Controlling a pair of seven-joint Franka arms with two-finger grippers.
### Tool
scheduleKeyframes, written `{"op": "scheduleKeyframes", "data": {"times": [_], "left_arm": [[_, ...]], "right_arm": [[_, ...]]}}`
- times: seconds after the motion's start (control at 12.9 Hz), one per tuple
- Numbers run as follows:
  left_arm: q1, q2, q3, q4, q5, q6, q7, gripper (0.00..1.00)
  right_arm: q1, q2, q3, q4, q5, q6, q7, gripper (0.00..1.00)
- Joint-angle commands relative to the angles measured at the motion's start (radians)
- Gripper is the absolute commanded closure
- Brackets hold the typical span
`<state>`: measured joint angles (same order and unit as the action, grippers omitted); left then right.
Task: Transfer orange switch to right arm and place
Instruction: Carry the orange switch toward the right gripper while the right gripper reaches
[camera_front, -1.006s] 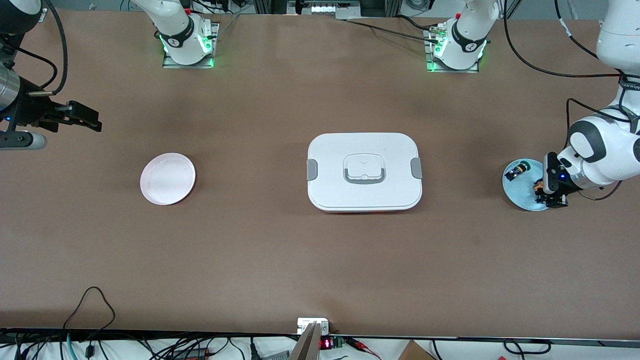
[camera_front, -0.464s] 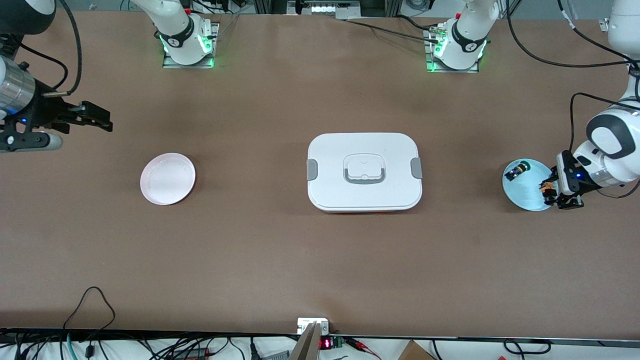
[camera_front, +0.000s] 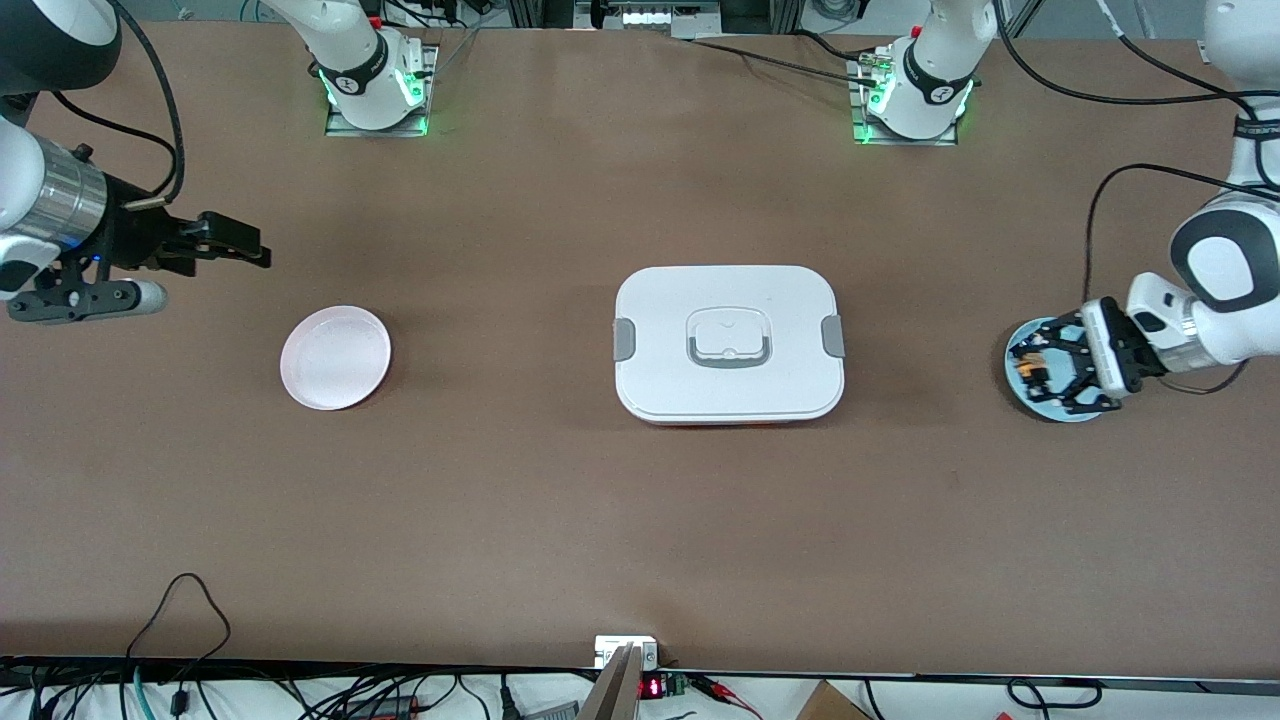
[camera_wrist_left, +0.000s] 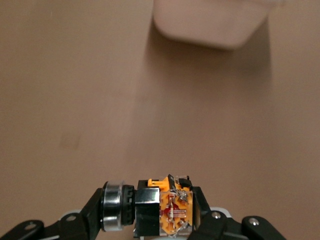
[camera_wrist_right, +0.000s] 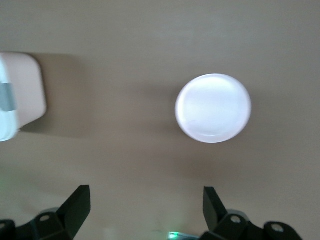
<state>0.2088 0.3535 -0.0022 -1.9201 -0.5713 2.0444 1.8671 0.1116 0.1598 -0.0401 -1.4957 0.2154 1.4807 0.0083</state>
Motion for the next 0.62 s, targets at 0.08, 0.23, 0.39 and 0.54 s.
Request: {"op": "scheduleKeyframes", "data": {"times": [0.08,0.23,0.39,0.54], "left_arm": [[-0.101,-0.031,-0.025,-0.007,-0.229,-0.151,-0.089,1.0],[-0.141,-0.031,-0.047,-0.013,-0.42,-0.22,-0.105,1.0],[-0.176,-0.034,-0.097,-0.013,-0.595,-0.248,-0.132,1.0],[-0.212,-0.033,-0.163,-0.011,-0.761,-0.245,-0.189,1.0]], "right_arm": [[0.0,0.007,-0.001,-0.026,0.172,0.003,-0.005,0.0],[-0.01,0.02,-0.001,-0.052,0.295,0.003,-0.005,0.0],[-0.045,0.024,-0.001,-0.113,0.445,0.003,-0.004,0.0],[-0.082,0.035,-0.003,-0.185,0.606,-0.002,-0.005,0.0]]}}
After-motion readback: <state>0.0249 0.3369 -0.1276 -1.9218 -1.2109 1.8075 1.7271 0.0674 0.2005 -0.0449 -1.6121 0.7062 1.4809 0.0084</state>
